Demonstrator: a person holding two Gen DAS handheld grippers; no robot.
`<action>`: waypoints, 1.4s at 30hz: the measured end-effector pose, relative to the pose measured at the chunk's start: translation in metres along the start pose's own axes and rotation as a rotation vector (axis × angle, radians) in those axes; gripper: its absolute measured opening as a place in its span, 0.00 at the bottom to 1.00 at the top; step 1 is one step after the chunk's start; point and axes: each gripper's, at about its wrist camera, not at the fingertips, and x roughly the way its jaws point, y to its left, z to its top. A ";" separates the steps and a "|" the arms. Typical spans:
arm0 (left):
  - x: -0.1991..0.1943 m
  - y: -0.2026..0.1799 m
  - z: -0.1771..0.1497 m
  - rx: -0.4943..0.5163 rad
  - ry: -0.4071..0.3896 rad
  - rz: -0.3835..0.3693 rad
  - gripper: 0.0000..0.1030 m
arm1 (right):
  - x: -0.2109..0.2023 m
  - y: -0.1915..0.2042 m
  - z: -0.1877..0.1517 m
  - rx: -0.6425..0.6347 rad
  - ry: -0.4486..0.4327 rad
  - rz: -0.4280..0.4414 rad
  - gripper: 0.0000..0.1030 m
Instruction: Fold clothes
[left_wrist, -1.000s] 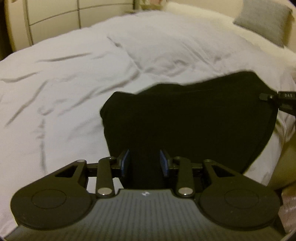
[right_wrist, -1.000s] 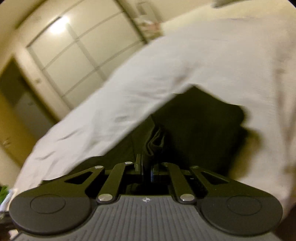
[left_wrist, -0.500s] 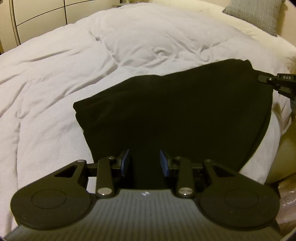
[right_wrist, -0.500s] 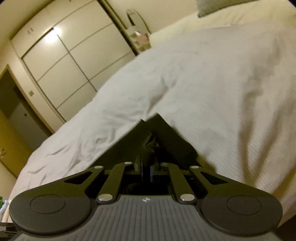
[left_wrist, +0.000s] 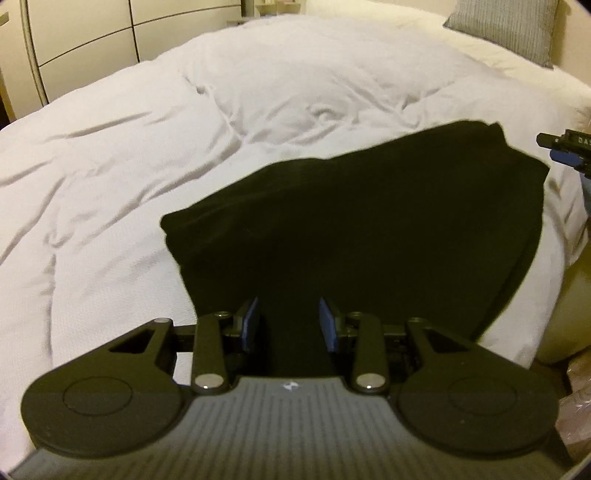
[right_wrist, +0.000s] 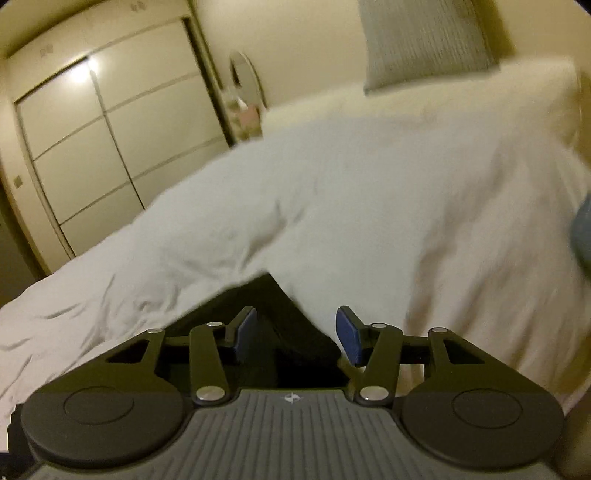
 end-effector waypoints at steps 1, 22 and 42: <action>-0.004 0.000 -0.002 -0.006 -0.002 -0.002 0.30 | -0.005 0.004 -0.001 -0.021 -0.001 0.023 0.49; 0.003 -0.031 -0.026 0.018 0.108 0.175 0.35 | 0.014 0.061 -0.065 -0.210 0.282 0.061 0.54; -0.074 -0.031 -0.067 -0.039 0.070 0.202 0.48 | -0.099 0.107 -0.069 -0.196 0.258 0.033 0.86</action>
